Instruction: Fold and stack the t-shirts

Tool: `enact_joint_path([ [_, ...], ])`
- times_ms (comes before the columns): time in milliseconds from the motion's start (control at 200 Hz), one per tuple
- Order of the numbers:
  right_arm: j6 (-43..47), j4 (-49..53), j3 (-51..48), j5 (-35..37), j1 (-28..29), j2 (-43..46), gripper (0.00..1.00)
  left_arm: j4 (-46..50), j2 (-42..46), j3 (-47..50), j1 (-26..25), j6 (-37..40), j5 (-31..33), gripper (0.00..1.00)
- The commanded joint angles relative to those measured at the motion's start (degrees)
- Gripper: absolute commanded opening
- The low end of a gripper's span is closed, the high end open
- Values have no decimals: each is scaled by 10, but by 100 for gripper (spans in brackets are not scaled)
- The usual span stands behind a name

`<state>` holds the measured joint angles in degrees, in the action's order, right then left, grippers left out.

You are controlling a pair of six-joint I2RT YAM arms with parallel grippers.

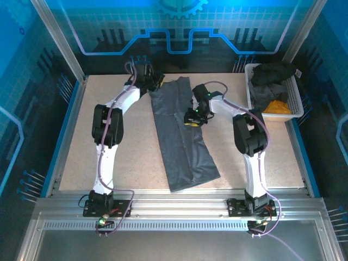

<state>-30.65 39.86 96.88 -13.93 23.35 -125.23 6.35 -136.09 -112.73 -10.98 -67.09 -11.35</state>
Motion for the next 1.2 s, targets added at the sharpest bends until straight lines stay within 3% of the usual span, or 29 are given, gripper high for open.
enact_joint_path([
  [0,10,18,50,-5,2,-43,36,61,-37,-1,-7,16,5,19],
  [140,-1,30,72,-1,-5,-73,36,37,-50,29,-9,5,11,18],
  [305,-45,31,53,-19,-24,-90,36,-1,-114,-22,-16,-15,-30,18],
  [575,-127,-12,20,-56,-45,-86,36,52,-290,-303,-26,-27,-53,18],
  [685,-129,14,45,-33,-55,-96,36,49,-304,-337,-19,-37,-38,18],
  [790,-123,10,42,-22,-66,-84,38,18,-258,-299,-15,-37,-32,26],
  [945,-101,-4,25,-6,-63,5,43,-36,-127,-191,-16,-26,-16,38],
  [1070,-100,-35,-45,-16,-58,90,47,-29,44,-32,-29,31,24,43],
  [1135,-96,-39,-95,-23,-53,131,48,34,134,71,-48,83,55,41],
  [1195,-96,-33,-150,-28,-47,174,48,65,213,190,-63,78,63,37],
])
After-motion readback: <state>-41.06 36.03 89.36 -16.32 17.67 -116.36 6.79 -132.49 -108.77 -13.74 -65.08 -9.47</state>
